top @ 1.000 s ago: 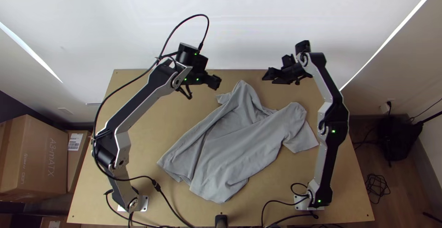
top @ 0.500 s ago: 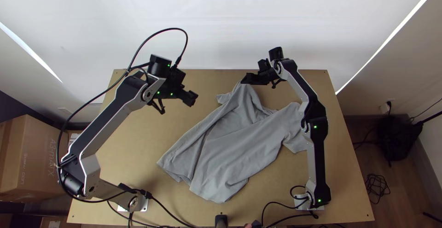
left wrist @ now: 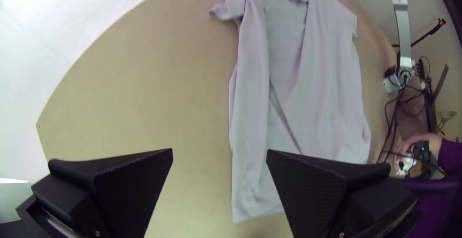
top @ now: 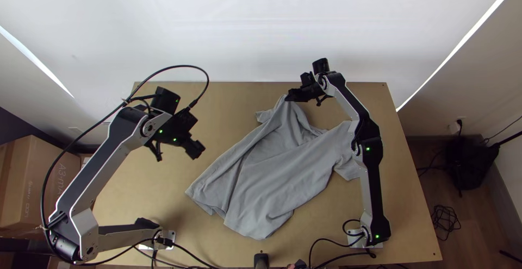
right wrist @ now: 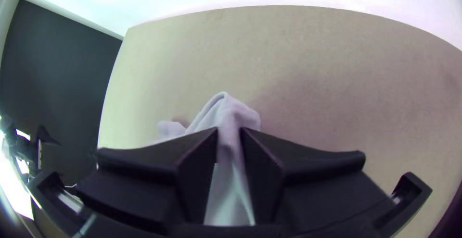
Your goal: Fold the t-shirt
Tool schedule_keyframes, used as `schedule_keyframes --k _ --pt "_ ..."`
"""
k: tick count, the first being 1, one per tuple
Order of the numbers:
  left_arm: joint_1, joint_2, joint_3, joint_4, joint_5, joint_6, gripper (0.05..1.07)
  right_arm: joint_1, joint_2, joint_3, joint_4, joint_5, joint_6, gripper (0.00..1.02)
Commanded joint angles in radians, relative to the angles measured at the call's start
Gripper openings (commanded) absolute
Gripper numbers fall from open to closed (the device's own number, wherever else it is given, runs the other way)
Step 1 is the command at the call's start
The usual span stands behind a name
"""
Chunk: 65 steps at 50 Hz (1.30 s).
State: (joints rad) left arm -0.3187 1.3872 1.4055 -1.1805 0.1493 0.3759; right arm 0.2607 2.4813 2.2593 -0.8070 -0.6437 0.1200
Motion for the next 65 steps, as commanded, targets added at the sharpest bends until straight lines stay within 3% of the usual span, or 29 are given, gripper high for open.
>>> schedule_keyframes --k 1,17,44,48,62,65 --pt "0.043 -0.037 -0.071 -0.034 0.026 0.069 1.02 0.005 0.022 0.016 -0.006 -0.001 0.017 0.02" --pt "0.066 -0.099 -0.289 -0.082 0.096 0.166 1.02 -0.014 -0.024 -0.007 -0.046 0.003 0.030 0.02" --pt "0.053 -0.114 -0.608 0.125 0.095 0.199 1.01 -0.014 -0.148 -0.070 -0.075 0.021 0.032 0.02" --pt "0.049 -0.109 -0.637 0.139 0.096 0.198 0.96 -0.014 -0.157 -0.078 -0.075 0.024 0.035 0.02" --pt "-0.019 -0.103 -0.741 0.232 0.090 0.170 0.95 -0.025 -0.225 -0.107 -0.075 0.029 0.046 0.02" --pt "-0.043 -0.108 -0.754 0.246 0.091 0.155 0.83 -0.034 -0.251 -0.121 -0.075 0.029 0.049 0.02"
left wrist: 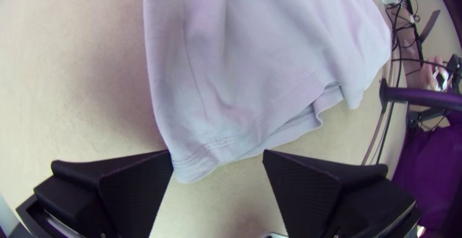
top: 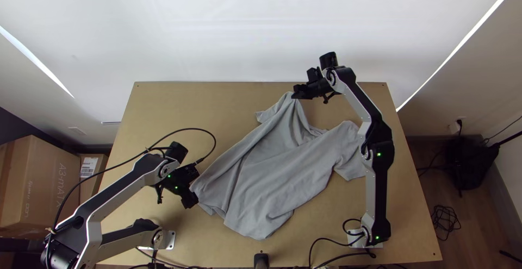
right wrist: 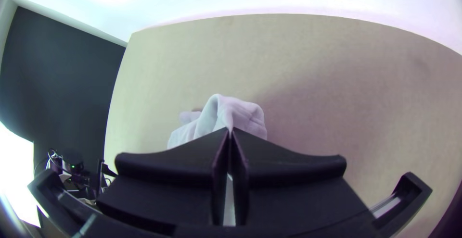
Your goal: Fold the t-shirt
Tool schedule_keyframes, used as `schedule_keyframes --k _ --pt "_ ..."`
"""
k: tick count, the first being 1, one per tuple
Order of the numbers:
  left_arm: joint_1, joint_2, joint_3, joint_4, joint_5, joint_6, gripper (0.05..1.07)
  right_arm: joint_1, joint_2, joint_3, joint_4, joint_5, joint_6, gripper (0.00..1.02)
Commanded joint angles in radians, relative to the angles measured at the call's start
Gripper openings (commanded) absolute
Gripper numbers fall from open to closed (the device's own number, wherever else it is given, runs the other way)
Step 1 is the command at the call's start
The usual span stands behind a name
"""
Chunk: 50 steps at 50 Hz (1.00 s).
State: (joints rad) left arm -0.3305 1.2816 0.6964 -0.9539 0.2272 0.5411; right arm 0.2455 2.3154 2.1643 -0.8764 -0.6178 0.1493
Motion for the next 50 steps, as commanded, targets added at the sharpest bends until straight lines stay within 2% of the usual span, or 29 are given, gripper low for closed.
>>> schedule_keyframes --k 1,5,7,10,11,17,26,34,38,50 --pt "-0.033 -0.005 -0.052 0.044 0.014 -0.015 0.79 -0.022 -0.094 -0.032 -0.006 0.003 0.019 0.02" --pt "-0.044 -0.022 -0.086 0.119 0.017 -0.046 0.51 -0.038 -0.136 -0.064 -0.006 0.003 0.019 0.02" --pt "-0.050 -0.019 -0.095 0.167 0.015 -0.069 0.32 -0.051 -0.160 -0.089 -0.006 0.003 0.018 0.02" --pt "-0.051 -0.021 -0.095 0.185 0.017 -0.089 0.11 -0.071 -0.205 -0.130 -0.004 0.006 0.009 0.02" --pt "-0.051 -0.028 -0.097 0.196 0.017 -0.090 0.07 -0.078 -0.215 -0.144 -0.003 0.006 0.007 0.02" --pt "-0.044 -0.076 -0.084 0.239 0.015 -0.122 0.08 -0.133 -0.324 -0.262 0.019 0.029 -0.036 0.02" --pt "0.056 -0.111 0.018 0.313 0.011 -0.208 0.08 -0.235 -0.488 -0.419 0.048 0.061 -0.076 0.02" --pt "0.127 -0.108 0.121 0.475 -0.092 -0.308 0.08 -0.327 -0.617 -0.506 0.063 0.082 -0.097 0.02" --pt "0.148 -0.105 0.196 0.514 -0.127 -0.337 0.08 -0.361 -0.677 -0.520 0.068 0.099 -0.126 0.02" --pt "0.200 -0.045 0.462 0.578 -0.193 -0.382 0.08 -0.440 -0.774 -0.420 0.094 0.132 -0.132 0.02"
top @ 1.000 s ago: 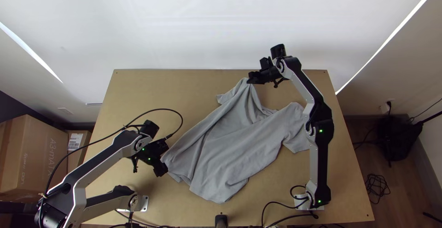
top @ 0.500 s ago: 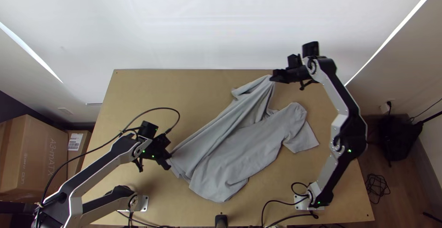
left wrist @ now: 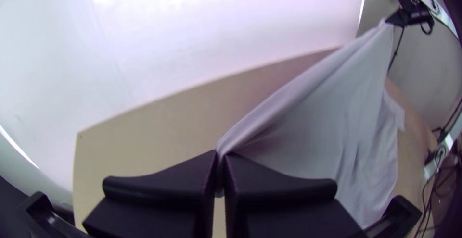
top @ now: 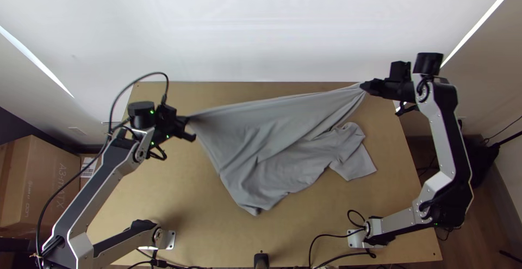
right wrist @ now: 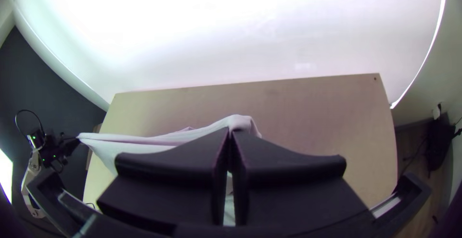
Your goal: Fold the t-shirt
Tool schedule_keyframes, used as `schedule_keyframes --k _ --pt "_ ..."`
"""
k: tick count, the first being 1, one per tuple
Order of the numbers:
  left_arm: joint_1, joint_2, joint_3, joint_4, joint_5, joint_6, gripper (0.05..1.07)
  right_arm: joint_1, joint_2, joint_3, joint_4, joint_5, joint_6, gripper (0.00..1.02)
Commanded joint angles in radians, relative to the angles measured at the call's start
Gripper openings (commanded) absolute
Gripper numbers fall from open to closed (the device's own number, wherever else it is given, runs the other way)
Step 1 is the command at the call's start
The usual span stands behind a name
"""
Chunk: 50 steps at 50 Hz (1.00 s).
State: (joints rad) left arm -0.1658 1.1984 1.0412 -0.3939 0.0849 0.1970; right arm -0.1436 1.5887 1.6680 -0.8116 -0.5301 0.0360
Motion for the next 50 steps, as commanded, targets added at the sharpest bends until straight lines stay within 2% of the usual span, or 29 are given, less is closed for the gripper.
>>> schedule_keyframes --k 1,11,22,29,37,50 --pt "0.038 0.046 0.137 0.020 -0.051 -0.044 0.08 -0.060 -0.047 0.090 0.028 0.047 -0.021 0.02" --pt "0.043 0.139 0.419 0.059 -0.194 -0.131 0.08 -0.132 -0.026 0.308 0.035 0.062 -0.041 0.02" --pt "0.041 0.159 0.675 0.112 -0.298 -0.145 0.08 -0.148 0.008 0.595 0.104 0.111 -0.021 0.02" --pt "0.043 0.128 0.746 0.136 -0.335 -0.122 0.08 -0.146 -0.067 0.596 0.210 0.131 0.015 0.02" --pt "0.045 0.017 0.732 0.194 -0.378 -0.073 0.08 -0.149 -0.191 0.559 0.213 0.134 0.058 0.02" --pt "0.031 -0.286 0.619 0.210 -0.386 -0.103 0.08 -0.169 -0.530 0.337 0.213 0.131 0.068 0.02"
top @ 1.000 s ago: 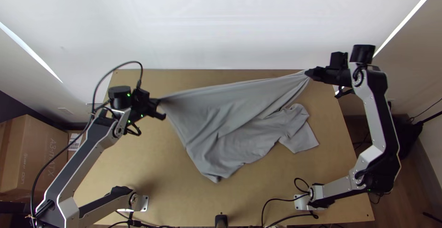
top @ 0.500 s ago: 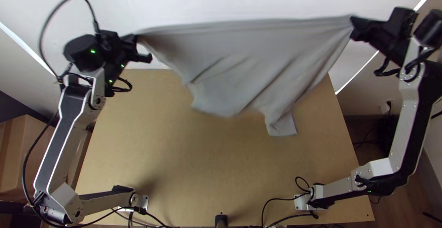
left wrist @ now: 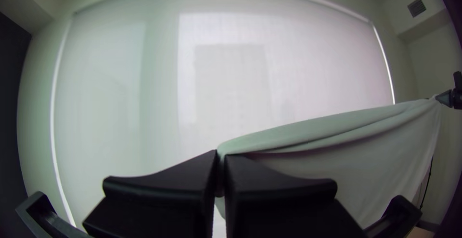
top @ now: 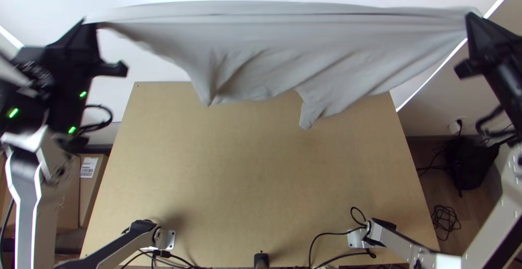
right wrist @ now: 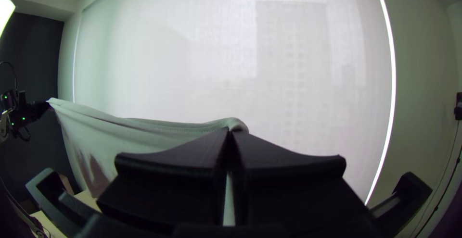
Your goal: Fold the t-shirt
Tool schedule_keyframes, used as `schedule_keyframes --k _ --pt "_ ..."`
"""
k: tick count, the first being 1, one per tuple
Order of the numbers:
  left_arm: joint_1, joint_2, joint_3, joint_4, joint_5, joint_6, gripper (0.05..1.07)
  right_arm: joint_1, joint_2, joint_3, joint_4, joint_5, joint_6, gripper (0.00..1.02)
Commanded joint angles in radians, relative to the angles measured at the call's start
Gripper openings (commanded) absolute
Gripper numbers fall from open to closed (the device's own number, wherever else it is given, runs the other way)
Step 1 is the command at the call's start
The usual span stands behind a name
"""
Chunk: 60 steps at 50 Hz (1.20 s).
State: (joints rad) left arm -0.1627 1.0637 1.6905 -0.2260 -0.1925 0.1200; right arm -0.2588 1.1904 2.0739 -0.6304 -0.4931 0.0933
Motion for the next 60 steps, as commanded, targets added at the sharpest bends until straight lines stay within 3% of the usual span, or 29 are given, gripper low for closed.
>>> schedule_keyframes --k 1,12,22,29,34,47,60 --pt "0.029 -0.174 -0.035 0.042 -0.108 -0.037 0.08 -0.054 -0.155 -0.083 0.032 0.094 0.013 0.02" --pt "0.028 -0.389 -0.094 -0.024 -0.101 -0.100 0.08 -0.045 -0.311 -0.158 0.015 0.088 0.098 0.02" --pt "0.028 -0.475 -0.170 -0.205 -0.068 -0.243 0.08 0.023 -0.325 -0.196 -0.118 0.087 0.186 0.02" --pt "0.028 -0.582 -0.416 -0.288 0.024 -0.309 0.08 0.085 -0.319 -0.354 -0.262 0.087 0.200 0.02" --pt "0.009 -0.668 -0.641 -0.314 0.070 -0.322 0.08 0.122 -0.321 -0.589 -0.315 0.087 0.209 0.02" --pt "-0.001 -0.723 -1.046 -0.254 0.119 -0.326 0.08 0.187 -0.313 -1.106 -0.134 0.091 0.183 0.02" --pt "0.042 -0.439 -1.177 0.002 0.192 -0.309 0.08 0.263 -0.008 -1.193 0.069 0.102 0.189 0.02"
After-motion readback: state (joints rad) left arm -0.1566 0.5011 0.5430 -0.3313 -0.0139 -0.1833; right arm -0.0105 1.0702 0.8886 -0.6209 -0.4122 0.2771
